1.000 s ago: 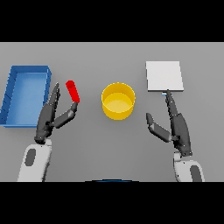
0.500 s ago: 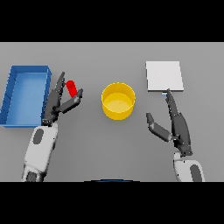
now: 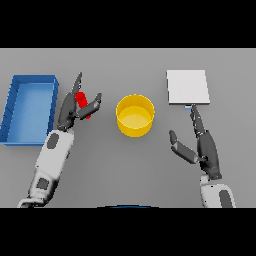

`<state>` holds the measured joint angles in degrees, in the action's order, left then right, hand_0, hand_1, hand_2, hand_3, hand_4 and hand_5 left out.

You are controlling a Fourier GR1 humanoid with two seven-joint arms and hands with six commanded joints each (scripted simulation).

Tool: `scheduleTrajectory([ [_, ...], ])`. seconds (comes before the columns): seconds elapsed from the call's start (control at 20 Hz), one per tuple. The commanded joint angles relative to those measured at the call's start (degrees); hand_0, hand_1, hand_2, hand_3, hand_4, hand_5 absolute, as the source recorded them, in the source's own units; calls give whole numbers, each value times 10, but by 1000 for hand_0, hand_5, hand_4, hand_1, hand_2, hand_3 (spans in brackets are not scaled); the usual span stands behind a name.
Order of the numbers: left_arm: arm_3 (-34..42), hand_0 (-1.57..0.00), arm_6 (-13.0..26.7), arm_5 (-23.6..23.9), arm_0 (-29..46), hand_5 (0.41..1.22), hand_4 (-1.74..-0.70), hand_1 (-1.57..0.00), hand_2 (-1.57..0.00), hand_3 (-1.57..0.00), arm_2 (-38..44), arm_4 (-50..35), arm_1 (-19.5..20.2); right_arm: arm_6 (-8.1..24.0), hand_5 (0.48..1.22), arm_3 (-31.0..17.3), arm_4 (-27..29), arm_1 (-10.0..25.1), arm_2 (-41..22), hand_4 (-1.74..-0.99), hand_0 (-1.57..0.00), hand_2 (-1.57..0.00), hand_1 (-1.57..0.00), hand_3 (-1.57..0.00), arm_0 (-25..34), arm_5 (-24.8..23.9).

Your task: Pick up the red beaker and tilt it to pour out 1 green nut into yellow bowl. Pick up the yellow bowl and place it on the metallic measuring scale.

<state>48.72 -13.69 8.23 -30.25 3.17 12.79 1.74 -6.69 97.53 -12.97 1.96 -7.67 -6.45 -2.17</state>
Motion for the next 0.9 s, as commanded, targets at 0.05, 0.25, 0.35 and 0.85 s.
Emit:
scheduleTrajectory([
  [0.05,-18,1,-24,13,-8,715,-1297,-24,-41,1,7,-1,-7,-1,691,0,-3,0,3,-1259,1,1,1,1,3,-6],
  [0.25,-49,-772,-54,35,-26,933,-1480,-799,-794,-584,25,-9,-20,2,692,2,-11,2,2,-1245,1,1,1,1,5,-11],
  [0.35,-47,-1060,-78,35,-24,1036,-1569,-1077,-1074,-891,22,-3,-30,10,693,-4,-8,-1,2,-1240,1,1,1,1,13,-9],
  [0.85,-25,-1516,-66,40,-44,1125,-1713,-1518,-1518,-1494,20,-8,-10,-7,660,-9,-26,5,1,-1141,1,1,1,1,13,-20],
])
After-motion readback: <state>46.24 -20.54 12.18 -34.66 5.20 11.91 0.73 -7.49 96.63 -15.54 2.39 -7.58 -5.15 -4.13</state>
